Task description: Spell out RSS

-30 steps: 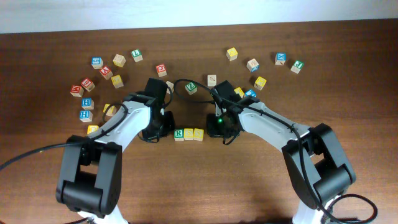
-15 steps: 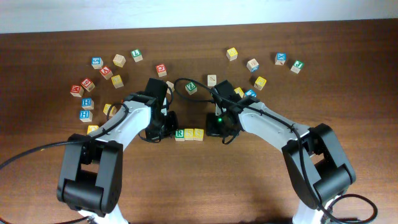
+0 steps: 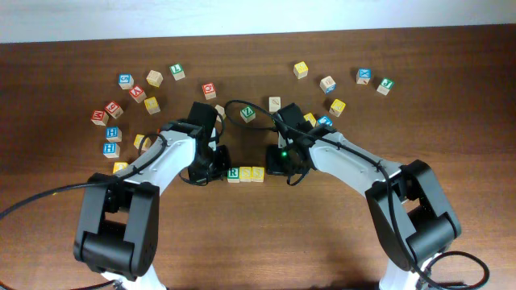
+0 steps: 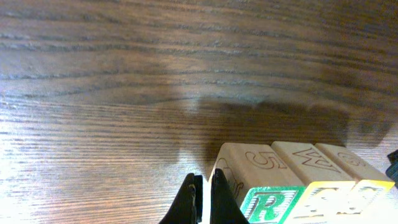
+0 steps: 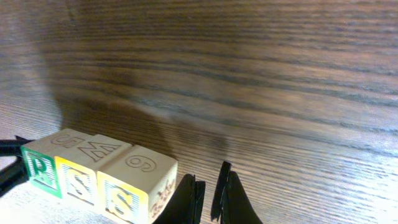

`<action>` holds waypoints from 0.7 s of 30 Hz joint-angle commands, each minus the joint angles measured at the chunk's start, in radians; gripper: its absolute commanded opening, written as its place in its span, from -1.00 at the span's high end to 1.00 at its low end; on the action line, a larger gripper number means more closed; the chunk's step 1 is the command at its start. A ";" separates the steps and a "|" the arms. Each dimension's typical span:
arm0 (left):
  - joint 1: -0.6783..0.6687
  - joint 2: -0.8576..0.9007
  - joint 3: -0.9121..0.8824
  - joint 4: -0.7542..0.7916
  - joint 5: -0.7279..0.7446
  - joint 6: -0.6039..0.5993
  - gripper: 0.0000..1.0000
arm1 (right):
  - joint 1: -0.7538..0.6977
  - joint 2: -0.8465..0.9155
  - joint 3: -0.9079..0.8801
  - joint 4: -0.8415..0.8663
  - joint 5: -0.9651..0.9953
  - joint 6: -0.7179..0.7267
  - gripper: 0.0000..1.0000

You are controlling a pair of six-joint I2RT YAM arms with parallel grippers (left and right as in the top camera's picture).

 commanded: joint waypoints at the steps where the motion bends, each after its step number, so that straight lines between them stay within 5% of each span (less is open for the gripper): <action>1: -0.001 0.012 -0.009 -0.010 0.022 0.017 1.00 | 0.023 0.008 -0.005 0.021 -0.018 0.005 0.92; 21: -0.040 0.012 -0.009 -0.009 0.036 0.017 1.00 | 0.027 0.008 -0.005 0.024 -0.026 0.005 0.92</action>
